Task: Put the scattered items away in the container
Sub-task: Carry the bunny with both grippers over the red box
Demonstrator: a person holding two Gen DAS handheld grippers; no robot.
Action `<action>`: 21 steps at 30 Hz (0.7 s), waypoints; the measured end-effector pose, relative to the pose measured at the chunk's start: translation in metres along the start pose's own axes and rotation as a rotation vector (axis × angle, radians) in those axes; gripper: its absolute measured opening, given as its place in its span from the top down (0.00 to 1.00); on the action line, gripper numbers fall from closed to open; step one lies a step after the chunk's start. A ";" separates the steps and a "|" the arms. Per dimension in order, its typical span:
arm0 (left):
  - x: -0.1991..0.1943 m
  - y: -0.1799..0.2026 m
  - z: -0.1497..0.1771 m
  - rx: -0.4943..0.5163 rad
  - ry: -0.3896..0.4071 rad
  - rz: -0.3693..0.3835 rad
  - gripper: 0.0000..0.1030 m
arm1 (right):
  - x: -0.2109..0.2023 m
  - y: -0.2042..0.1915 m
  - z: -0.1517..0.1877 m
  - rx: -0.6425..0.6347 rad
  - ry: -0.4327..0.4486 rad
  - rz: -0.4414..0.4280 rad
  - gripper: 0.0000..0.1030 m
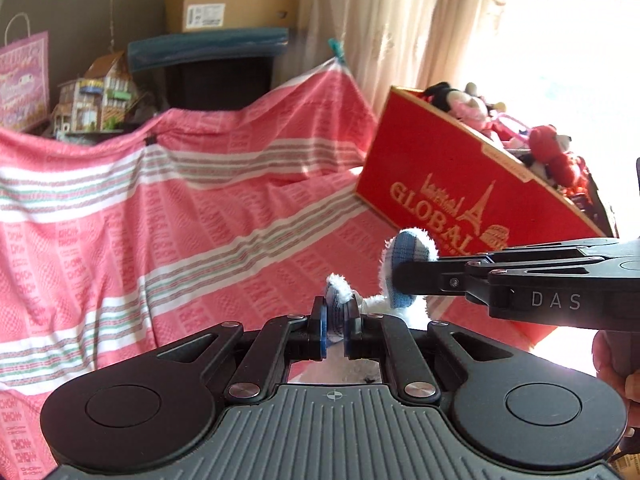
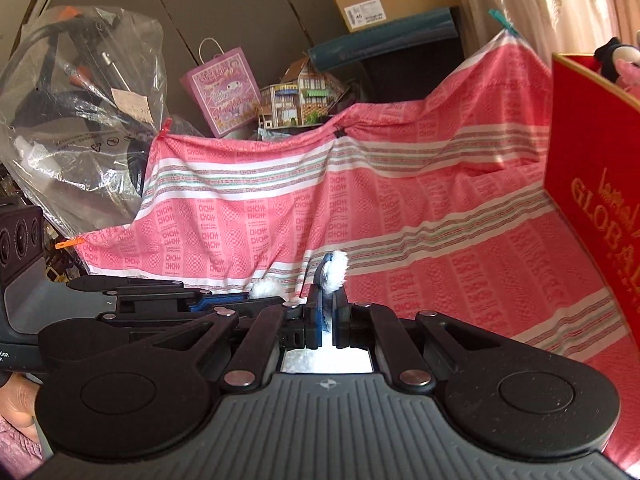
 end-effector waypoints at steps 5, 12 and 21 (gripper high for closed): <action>-0.025 0.091 -0.023 0.096 0.056 0.041 0.98 | -0.087 0.030 -0.005 -0.001 0.081 0.009 0.95; -0.049 0.216 -0.035 0.150 0.137 0.136 0.97 | -0.202 0.080 -0.004 -0.030 0.181 0.051 0.95; -0.036 0.357 -0.073 0.242 0.185 0.292 0.97 | -0.319 0.156 -0.028 -0.046 0.366 0.223 0.95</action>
Point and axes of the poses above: each gripper's, at about its wrist camera, not at the fingertips, and x roughly the way its jaws point, y to its right, z to its underside, the point moved 8 cm from there along x, roughly the way its jaws point, and after that the axes turned 5 degrees about x, right-handed, at the moved point
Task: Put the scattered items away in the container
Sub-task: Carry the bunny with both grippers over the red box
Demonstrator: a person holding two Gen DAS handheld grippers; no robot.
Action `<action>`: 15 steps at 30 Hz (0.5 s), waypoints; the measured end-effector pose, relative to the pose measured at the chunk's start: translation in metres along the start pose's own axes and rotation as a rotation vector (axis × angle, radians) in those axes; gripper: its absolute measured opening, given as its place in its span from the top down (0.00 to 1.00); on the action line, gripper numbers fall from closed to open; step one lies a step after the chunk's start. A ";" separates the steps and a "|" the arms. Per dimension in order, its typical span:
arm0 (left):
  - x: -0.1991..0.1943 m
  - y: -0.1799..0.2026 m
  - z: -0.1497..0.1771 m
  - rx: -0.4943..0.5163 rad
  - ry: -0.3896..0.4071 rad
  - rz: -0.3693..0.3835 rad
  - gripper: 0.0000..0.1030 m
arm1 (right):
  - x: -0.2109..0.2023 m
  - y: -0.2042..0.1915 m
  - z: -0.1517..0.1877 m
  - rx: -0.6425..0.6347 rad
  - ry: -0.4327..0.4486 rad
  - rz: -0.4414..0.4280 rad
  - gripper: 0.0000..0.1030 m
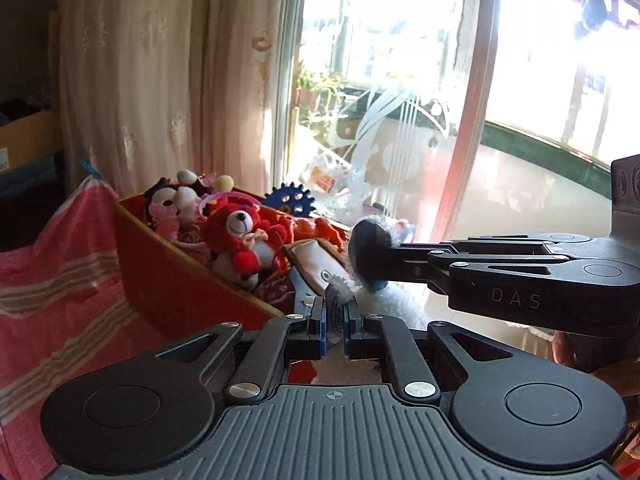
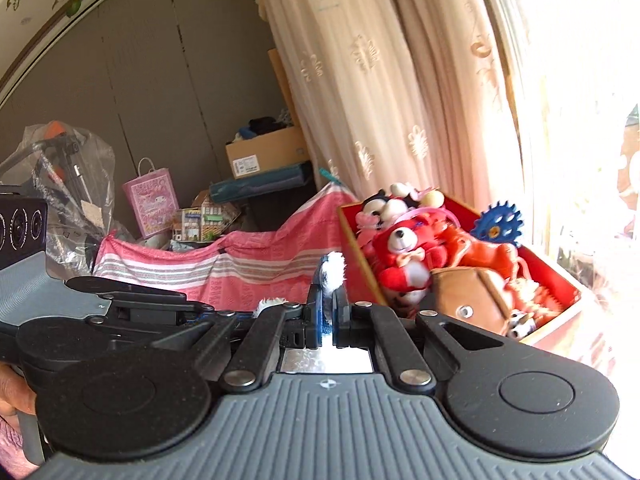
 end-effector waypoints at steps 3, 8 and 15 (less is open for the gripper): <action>0.028 0.020 -0.025 0.035 0.006 0.032 0.97 | -0.003 0.036 -0.023 -0.001 0.039 0.058 0.95; 0.088 0.028 -0.068 0.060 0.011 0.069 0.97 | 0.021 0.083 -0.059 -0.024 0.062 0.155 0.95; 0.165 0.004 -0.132 0.029 0.005 0.101 0.96 | 0.071 0.138 -0.120 -0.043 0.088 0.221 0.95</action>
Point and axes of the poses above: each gripper's, at about its wrist camera, not at the fingertips, and x roughly the way its jaws point, y to its right, z to its underside, the point moved 8 cm from there along x, roughly the way its jaws point, and after that the axes turned 5 degrees about x, right-handed, at the moved point
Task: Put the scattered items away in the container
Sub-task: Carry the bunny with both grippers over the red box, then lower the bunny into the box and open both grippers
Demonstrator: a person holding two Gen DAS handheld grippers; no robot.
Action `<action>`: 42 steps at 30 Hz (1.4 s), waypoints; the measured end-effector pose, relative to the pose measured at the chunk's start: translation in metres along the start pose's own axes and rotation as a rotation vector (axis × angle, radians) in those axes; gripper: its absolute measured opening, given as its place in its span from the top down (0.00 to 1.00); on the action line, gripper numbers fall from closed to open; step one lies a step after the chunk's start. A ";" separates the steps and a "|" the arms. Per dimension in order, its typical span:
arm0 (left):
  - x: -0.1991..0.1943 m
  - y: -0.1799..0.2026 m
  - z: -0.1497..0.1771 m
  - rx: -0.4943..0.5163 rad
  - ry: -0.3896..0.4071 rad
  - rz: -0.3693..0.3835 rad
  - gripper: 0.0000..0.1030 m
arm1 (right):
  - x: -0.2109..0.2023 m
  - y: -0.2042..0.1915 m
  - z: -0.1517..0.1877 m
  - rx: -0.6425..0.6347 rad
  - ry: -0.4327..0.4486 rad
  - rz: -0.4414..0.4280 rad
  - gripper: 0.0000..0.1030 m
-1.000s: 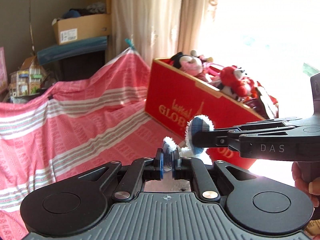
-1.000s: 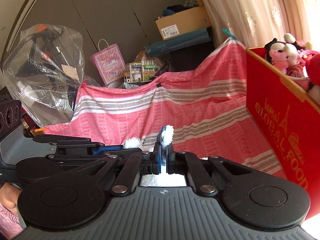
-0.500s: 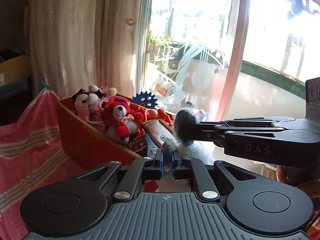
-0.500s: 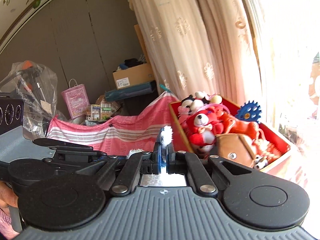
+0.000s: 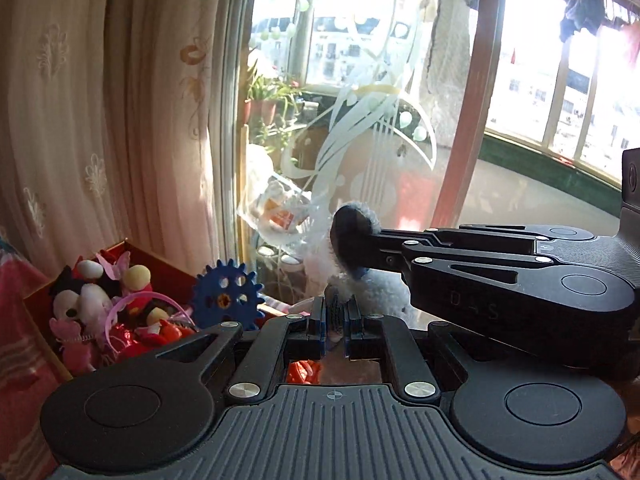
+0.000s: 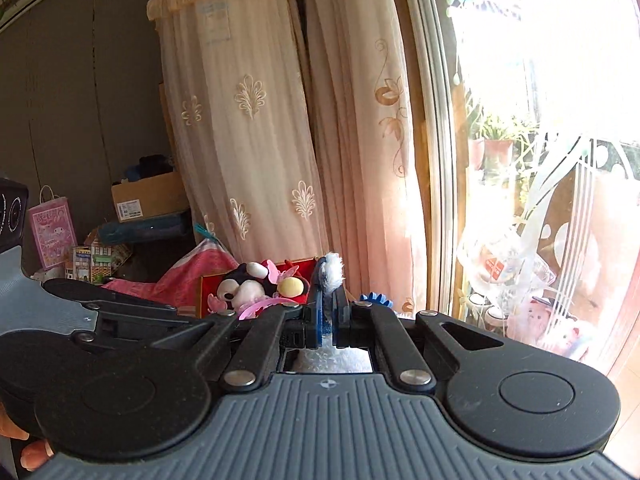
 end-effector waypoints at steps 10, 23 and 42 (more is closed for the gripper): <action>0.081 -0.066 -0.023 -0.107 -0.075 -0.075 0.94 | 0.098 0.039 -0.022 0.008 -0.084 -0.050 0.95; 0.092 -0.168 0.014 -0.311 -0.162 -0.581 0.13 | 0.245 0.042 0.004 0.017 -0.368 -0.361 0.22; 0.034 -0.123 0.025 -0.145 -0.165 -0.762 0.00 | 0.188 0.064 0.013 -0.125 -0.467 -0.372 0.04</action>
Point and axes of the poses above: each gripper's, at about its wrist camera, not at the fingertips, and x roughly the way its jaws point, y to its right, z to its underside, the point moved 8 cm from there along x, roughly the way its jaws point, and after that the axes turned 5 degrees about x, right-handed, at the moved point
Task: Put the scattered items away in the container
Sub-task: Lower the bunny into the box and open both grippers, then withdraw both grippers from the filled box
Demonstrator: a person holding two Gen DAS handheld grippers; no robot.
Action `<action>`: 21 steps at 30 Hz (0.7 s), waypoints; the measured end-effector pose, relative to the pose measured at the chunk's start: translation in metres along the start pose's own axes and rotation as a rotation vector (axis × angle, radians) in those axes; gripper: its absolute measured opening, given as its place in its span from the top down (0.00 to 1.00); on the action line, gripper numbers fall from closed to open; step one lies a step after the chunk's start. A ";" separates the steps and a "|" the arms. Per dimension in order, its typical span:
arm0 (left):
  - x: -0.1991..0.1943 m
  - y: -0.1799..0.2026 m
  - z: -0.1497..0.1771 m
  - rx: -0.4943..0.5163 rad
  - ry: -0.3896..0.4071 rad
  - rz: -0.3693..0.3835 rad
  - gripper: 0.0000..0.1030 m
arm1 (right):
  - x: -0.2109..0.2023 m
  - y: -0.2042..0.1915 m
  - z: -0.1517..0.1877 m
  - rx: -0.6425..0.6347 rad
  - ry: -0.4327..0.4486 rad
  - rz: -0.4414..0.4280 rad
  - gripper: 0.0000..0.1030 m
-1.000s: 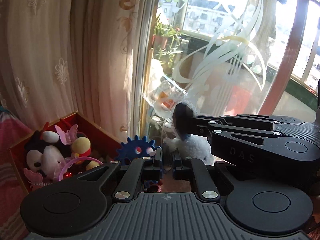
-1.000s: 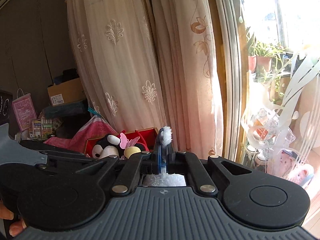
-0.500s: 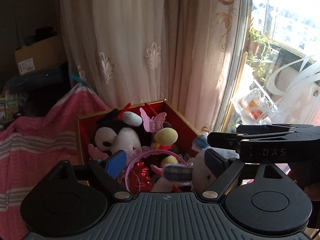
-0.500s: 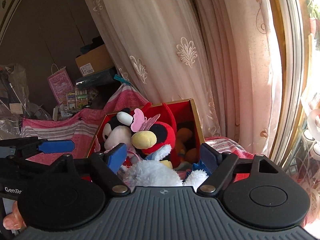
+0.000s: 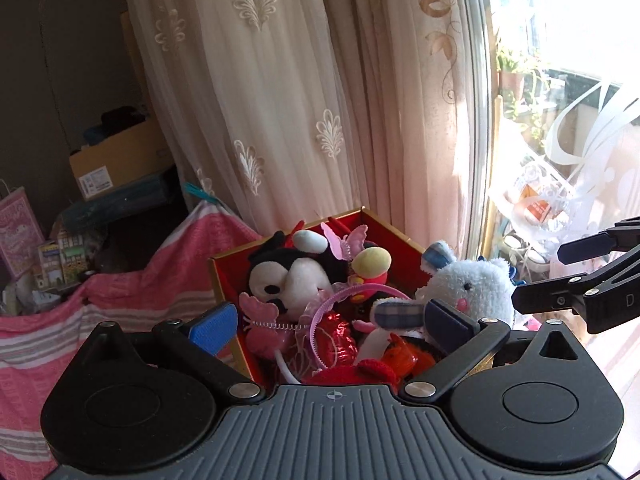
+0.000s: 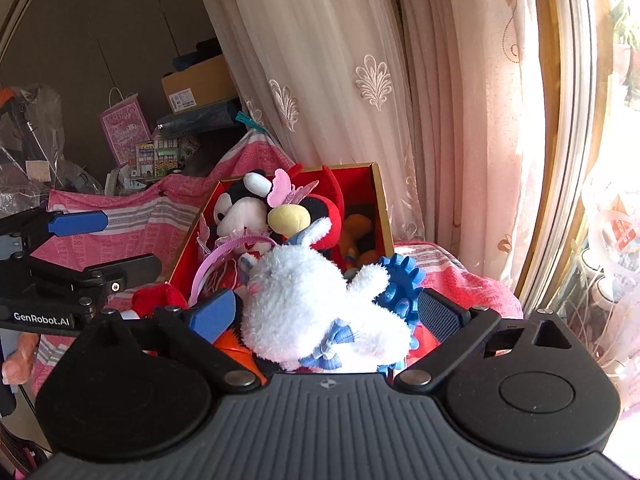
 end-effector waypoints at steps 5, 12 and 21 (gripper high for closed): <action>-0.029 -0.015 0.016 0.062 0.011 -0.048 0.00 | -0.008 -0.022 0.031 -0.035 -0.140 0.049 0.01; -0.054 -0.013 0.041 0.168 -0.047 0.008 0.00 | -0.015 -0.070 0.078 -0.185 -0.332 0.109 0.01; -0.041 0.007 0.083 0.121 -0.195 0.129 0.00 | 0.000 -0.106 0.123 -0.360 -0.478 0.189 0.01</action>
Point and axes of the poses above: each gripper's, at about its wrist camera, not at the fingertips, and x roughly the way its jaws point, y to its right, z to its underside, the point moved 8 cm from there along x, roughly the way its jaws point, and after that the axes turned 5 degrees about x, right-handed, at the moved point
